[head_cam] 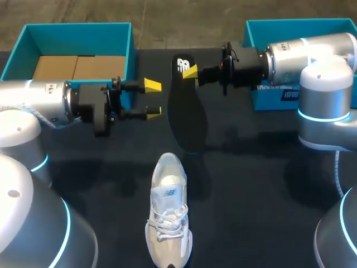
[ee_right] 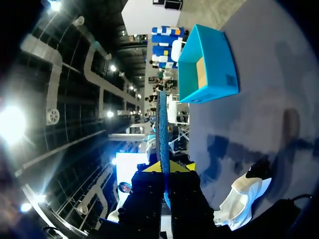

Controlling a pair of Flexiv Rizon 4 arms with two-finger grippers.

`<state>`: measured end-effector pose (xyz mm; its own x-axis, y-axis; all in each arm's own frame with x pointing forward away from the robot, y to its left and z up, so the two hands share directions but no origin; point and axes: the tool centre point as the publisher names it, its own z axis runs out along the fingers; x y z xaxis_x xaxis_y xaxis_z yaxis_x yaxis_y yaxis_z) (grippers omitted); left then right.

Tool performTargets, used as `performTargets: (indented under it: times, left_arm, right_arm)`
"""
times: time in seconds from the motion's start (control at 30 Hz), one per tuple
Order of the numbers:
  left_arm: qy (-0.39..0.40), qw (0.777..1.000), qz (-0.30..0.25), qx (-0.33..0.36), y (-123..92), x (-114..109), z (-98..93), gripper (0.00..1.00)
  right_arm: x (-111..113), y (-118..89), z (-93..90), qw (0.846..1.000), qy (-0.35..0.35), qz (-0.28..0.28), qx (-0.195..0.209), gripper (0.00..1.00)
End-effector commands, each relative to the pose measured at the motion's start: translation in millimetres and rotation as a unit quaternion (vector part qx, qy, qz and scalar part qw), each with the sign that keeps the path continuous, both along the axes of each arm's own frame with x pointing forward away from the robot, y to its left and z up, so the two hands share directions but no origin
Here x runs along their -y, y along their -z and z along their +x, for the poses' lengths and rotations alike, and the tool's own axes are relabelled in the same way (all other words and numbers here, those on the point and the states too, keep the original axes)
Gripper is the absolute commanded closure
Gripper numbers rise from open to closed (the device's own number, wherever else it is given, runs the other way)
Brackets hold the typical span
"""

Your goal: Take the shoe out of the shoebox, open the shoe tongue, remove and reinsert the insole, then place the shoe into the shoebox

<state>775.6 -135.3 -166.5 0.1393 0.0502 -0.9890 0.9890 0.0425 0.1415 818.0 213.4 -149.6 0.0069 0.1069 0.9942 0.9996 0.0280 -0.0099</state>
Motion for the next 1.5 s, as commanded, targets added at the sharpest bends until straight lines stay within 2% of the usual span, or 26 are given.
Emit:
performTargets:
  times: [0.03, 0.2, 0.33, 0.43, 0.47, 0.5, 0.6, 0.7, 0.8, 0.93, 1.03, 1.27, 1.5]
  left_arm:
    - [0.016, 1.0, -0.007, 0.002, 5, 16, 15.8, 0.0]
    - [0.014, 0.999, -0.029, 0.007, 2, 24, 14.7, 0.0]
    - [0.012, 0.999, -0.026, 0.015, 1, 32, 11.1, 0.01]
    - [0.007, 1.0, -0.019, 0.023, 0, 36, 8.7, 0.09]
    - [0.008, 1.0, -0.02, 0.022, 0, 37, 8.0, 0.15]
    - [0.006, 0.999, -0.02, 0.024, 0, 38, 7.7, 0.27]
    - [0.008, 0.999, -0.021, 0.024, -1, 41, 6.8, 0.36]
    - [0.013, 0.999, -0.021, 0.024, -2, 44, 5.6, 0.36]
    - [0.014, 0.999, -0.018, 0.027, -1, 48, 5.0, 0.44]
    - [0.016, 0.999, -0.015, 0.028, 1, 53, 7.0, 0.44]
    - [0.016, 0.999, -0.017, 0.029, 0, 54, 9.8, 0.52]
    - [0.021, 0.999, -0.018, 0.029, 0, 60, 10.2, 0.52]
    - [0.025, 0.999, -0.017, 0.027, 1, 61, 11.2, 0.61]
  right_arm:
    - [-2, 0, 0.2, 1.0, 0.001, -0.001, 0.0, 1.0]
    - [-2, 0, 0.2, 1.0, 0.001, -0.001, 0.0, 1.0]
    - [-2, 0, 0.2, 1.0, 0.001, -0.001, 0.0, 1.0]
    - [-2, 0, 0.2, 1.0, 0.001, -0.001, 0.0, 1.0]
    - [-2, 0, 0.2, 1.0, 0.001, -0.001, 0.0, 1.0]
    - [-2, 0, 0.2, 1.0, 0.001, -0.001, 0.0, 1.0]
    - [-2, 0, 0.2, 1.0, 0.001, -0.001, 0.0, 1.0]
    - [-2, 0, 0.2, 1.0, 0.001, -0.001, 0.0, 1.0]
    - [-2, 0, 0.2, 1.0, 0.001, -0.001, 0.0, 1.0]
    - [-2, 0, 0.2, 1.0, 0.001, -0.001, 0.0, 1.0]
    - [-2, 0, 0.2, 1.0, 0.001, -0.001, 0.0, 1.0]
    - [-2, 0, 0.2, 1.0, 0.001, -0.001, 0.0, 1.0]
    - [-2, 0, 0.2, 1.0, 0.001, -0.001, 0.0, 1.0]
